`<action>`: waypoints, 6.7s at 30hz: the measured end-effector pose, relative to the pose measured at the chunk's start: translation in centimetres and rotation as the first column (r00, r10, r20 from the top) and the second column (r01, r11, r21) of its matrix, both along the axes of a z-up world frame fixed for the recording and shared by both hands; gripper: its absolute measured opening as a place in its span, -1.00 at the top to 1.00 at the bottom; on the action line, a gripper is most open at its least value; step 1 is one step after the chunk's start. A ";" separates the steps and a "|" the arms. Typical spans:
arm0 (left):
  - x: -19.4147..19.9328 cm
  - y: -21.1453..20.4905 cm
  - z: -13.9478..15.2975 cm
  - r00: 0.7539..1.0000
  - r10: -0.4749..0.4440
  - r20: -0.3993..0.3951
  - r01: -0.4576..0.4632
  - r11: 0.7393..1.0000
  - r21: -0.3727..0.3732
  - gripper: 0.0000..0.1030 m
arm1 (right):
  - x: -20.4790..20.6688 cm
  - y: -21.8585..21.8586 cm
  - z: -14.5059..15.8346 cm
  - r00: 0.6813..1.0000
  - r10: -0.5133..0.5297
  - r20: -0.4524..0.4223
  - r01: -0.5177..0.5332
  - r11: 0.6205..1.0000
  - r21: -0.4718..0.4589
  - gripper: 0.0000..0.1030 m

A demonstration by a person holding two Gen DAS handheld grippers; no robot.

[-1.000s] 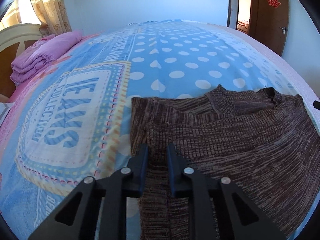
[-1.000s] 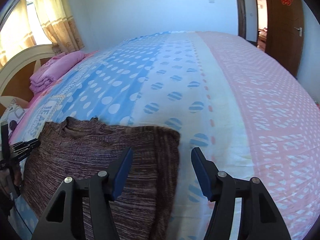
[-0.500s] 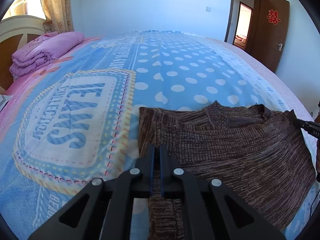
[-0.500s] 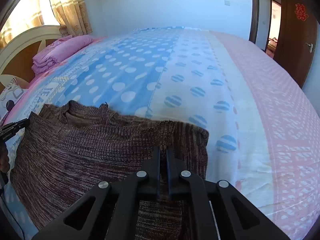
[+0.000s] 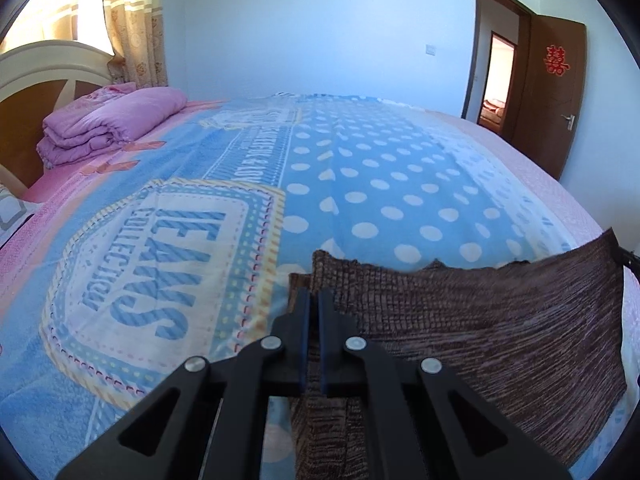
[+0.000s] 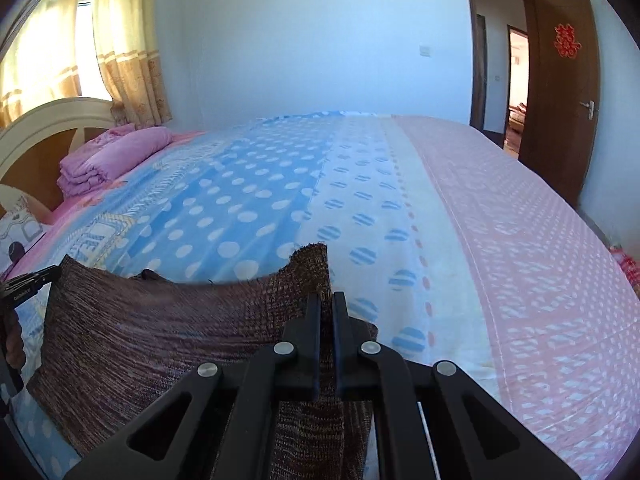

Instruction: Fold small clothes

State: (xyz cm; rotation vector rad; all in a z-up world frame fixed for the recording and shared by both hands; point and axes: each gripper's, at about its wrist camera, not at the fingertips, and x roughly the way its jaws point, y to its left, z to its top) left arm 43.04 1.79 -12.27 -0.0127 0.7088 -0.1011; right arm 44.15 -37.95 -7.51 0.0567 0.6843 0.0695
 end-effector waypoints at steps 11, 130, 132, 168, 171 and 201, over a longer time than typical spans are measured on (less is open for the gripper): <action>1.4 -0.2 -3.2 0.992 0.062 -0.112 -0.056 0.997 0.061 0.66 | 1.6 -0.5 -5.2 0.980 -0.055 -0.193 0.051 0.998 -0.028 0.12; 1.0 1.4 -5.2 0.970 -0.102 -0.219 0.072 0.987 -0.142 0.26 | -16.6 36.9 -8.4 0.871 0.484 -0.082 -0.468 0.768 -0.437 0.35; 1.0 1.3 -5.2 0.969 -0.111 -0.221 0.081 0.987 -0.137 0.81 | -16.9 36.9 -8.3 0.864 0.496 -0.084 -0.481 0.765 -0.428 0.57; -1.4 -5.4 5.4 0.969 -0.190 -0.160 0.137 0.946 -0.295 0.86 | -16.6 20.0 -1.5 0.935 0.347 0.076 -0.355 0.918 0.176 0.93; -1.4 -6.4 6.2 0.969 -0.201 -0.145 0.152 0.944 -0.294 0.86 | -16.9 18.6 -0.9 0.941 0.327 0.083 -0.337 0.920 0.199 0.93; -1.5 -23.0 6.2 0.897 -0.415 -0.152 0.366 0.891 -0.271 0.86 | -19.6 4.6 -2.5 0.993 0.118 -0.008 -0.102 0.893 0.439 0.94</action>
